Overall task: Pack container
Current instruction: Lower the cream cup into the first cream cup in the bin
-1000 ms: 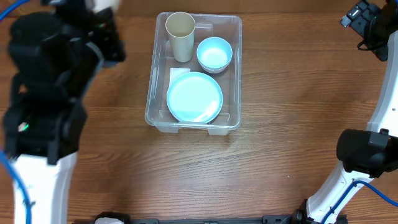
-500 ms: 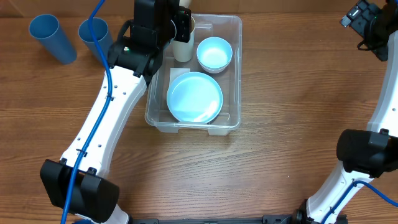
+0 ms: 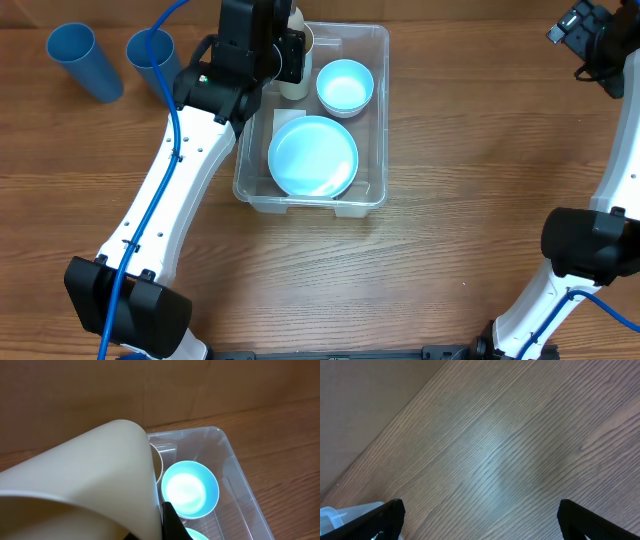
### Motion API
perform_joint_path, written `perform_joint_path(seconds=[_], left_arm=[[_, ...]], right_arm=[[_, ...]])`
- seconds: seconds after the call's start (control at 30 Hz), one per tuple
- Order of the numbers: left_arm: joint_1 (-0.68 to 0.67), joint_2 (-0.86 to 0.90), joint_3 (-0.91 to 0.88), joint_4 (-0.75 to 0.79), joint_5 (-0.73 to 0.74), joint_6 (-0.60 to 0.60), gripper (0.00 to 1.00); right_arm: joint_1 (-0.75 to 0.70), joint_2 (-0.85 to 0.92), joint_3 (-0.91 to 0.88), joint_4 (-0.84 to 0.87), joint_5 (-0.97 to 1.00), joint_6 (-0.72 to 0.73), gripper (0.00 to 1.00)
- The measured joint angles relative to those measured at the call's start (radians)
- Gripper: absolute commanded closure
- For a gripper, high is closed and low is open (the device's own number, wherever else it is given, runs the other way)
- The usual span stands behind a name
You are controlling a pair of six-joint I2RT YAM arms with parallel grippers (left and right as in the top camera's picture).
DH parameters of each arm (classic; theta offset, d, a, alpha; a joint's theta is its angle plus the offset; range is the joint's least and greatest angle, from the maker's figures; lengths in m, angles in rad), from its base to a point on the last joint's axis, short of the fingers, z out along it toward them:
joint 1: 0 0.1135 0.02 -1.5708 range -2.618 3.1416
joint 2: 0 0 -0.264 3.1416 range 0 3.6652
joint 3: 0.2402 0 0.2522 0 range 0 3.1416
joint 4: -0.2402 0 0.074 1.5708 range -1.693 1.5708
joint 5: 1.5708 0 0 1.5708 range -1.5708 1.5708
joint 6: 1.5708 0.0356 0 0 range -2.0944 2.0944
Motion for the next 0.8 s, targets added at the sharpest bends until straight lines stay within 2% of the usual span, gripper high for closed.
perform_joint_path(seconds=[0.3, 0.33, 0.4, 0.43, 0.47, 0.53, 0.6, 0.8], left_arm=[[0.000, 0.083, 0.000, 0.019, 0.001, 0.004, 0.95], [0.000, 0.083, 0.000, 0.023, 0.001, 0.004, 0.90], [0.000, 0.083, 0.000, 0.032, 0.001, 0.005, 0.69], [0.000, 0.083, 0.000, 0.035, 0.000, 0.012, 0.59], [0.000, 0.083, 0.000, 0.045, 0.000, 0.005, 0.43], [0.000, 0.083, 0.000, 0.056, 0.000, 0.007, 0.30], [0.000, 0.083, 0.000, 0.068, 0.000, 0.011, 0.23], [0.000, 0.083, 0.000, 0.088, 0.000, 0.008, 0.20]], right_arm=[[0.000, 0.000, 0.000, 0.000, 0.000, 0.000, 0.00], [0.000, 0.000, 0.000, 0.001, 0.000, 0.000, 0.00], [0.000, 0.000, 0.000, 0.001, 0.000, 0.000, 0.00], [0.000, 0.000, 0.000, 0.000, 0.000, 0.000, 0.00], [0.000, 0.000, 0.000, 0.000, 0.000, 0.000, 0.00], [0.000, 0.000, 0.000, 0.001, 0.000, 0.000, 0.00], [0.000, 0.000, 0.000, 0.001, 0.000, 0.000, 0.00], [0.000, 0.000, 0.000, 0.000, 0.000, 0.000, 0.00]])
